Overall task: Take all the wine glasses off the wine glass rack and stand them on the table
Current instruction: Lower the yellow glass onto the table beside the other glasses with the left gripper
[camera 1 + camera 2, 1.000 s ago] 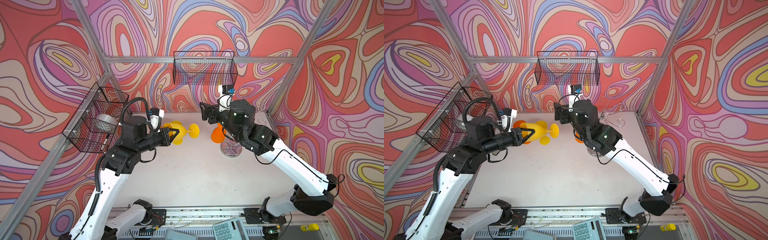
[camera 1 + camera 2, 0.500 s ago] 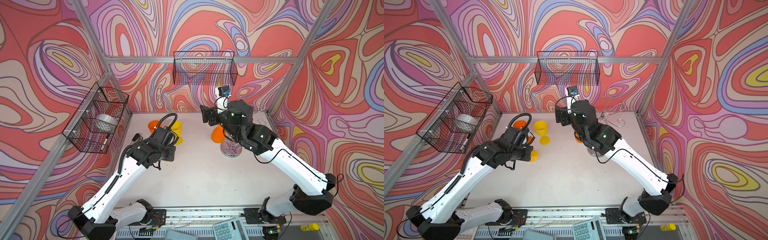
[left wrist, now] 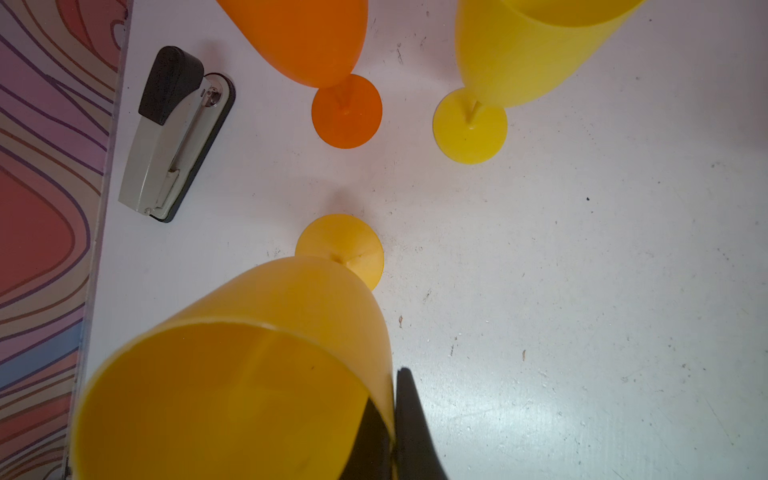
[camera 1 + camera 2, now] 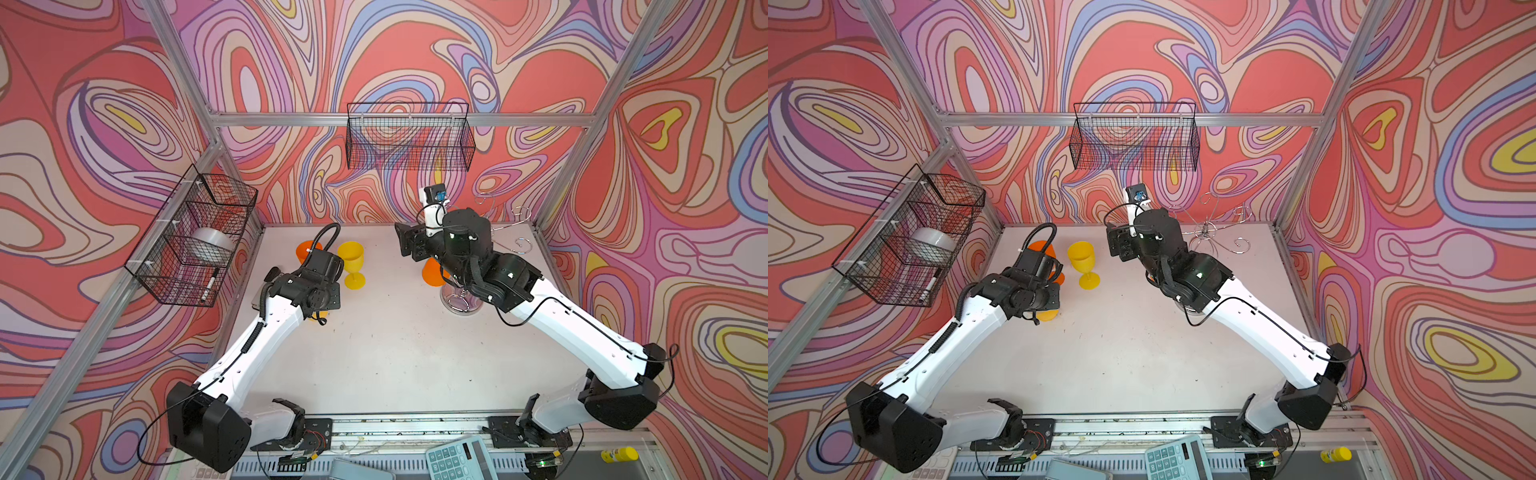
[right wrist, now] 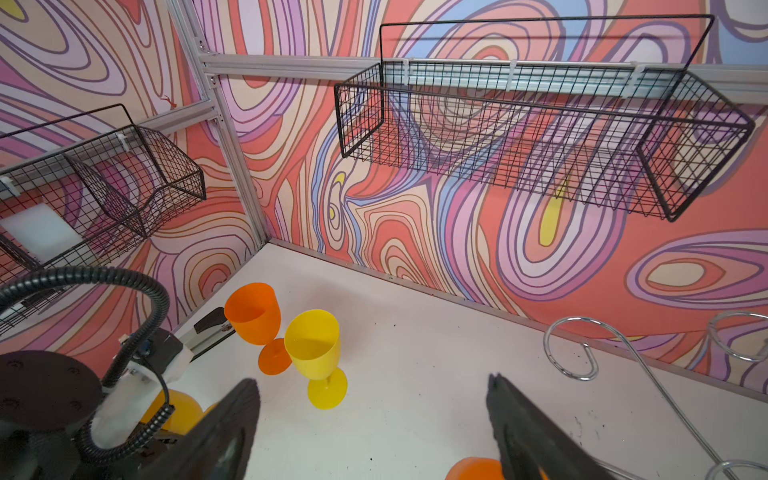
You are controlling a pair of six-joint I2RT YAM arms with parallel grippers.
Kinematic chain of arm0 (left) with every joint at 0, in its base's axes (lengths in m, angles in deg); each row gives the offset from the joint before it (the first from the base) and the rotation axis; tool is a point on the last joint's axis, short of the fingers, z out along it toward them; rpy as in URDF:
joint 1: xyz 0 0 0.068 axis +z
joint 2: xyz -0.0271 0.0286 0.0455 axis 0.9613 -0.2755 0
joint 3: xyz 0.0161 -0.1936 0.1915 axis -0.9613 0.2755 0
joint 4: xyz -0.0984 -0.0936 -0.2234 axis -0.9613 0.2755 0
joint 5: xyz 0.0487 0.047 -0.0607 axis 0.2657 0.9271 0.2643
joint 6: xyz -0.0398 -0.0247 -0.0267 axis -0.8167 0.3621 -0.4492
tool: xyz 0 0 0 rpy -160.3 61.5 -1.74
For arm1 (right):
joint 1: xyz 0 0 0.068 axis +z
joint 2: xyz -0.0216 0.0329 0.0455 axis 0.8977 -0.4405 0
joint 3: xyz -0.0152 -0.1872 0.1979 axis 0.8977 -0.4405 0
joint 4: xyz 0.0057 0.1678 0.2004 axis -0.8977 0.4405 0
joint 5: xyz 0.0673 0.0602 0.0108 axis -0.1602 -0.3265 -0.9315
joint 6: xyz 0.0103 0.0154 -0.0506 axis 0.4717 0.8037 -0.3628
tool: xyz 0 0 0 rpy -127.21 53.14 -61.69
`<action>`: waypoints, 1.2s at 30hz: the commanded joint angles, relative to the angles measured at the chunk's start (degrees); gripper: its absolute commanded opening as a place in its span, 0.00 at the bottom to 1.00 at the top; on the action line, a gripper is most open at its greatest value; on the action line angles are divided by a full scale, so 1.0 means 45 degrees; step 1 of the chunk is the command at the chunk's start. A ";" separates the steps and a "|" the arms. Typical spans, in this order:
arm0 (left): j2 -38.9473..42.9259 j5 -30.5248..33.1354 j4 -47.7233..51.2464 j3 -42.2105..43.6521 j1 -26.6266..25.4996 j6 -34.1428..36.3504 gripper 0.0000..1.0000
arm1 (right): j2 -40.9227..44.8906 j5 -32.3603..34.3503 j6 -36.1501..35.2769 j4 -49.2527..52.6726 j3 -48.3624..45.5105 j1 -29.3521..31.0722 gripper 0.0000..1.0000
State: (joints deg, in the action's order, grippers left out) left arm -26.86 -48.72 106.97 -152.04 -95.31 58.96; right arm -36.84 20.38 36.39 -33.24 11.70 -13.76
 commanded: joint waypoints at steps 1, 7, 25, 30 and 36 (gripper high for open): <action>-0.0399 0.0095 -0.0442 0.0109 0.0288 -0.0026 0.00 | 0.0318 -0.0158 -0.0017 -0.0227 -0.0184 0.0007 0.90; -0.0851 -0.0348 -0.0505 0.0031 0.0791 0.0144 0.00 | 0.0400 -0.0349 0.0153 -0.0293 -0.0410 0.0002 0.90; -0.2229 -0.1632 -0.0294 -0.0714 0.2072 0.0313 0.05 | 0.0507 -0.0606 0.0321 -0.0432 -0.0732 0.0003 0.89; -0.2102 -0.1560 -0.0159 -0.1030 0.2077 0.0379 0.46 | 0.0537 -0.0650 0.0309 -0.0362 -0.0663 0.0013 0.89; -0.2049 -0.1675 0.0186 -0.1681 0.2077 0.0554 0.65 | 0.0516 -0.0729 0.0338 -0.0352 -0.0551 0.0003 0.89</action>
State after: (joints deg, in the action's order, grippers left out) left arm -36.11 -56.07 105.42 -157.48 -86.28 60.62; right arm -35.88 17.54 37.50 -34.04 8.97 -13.76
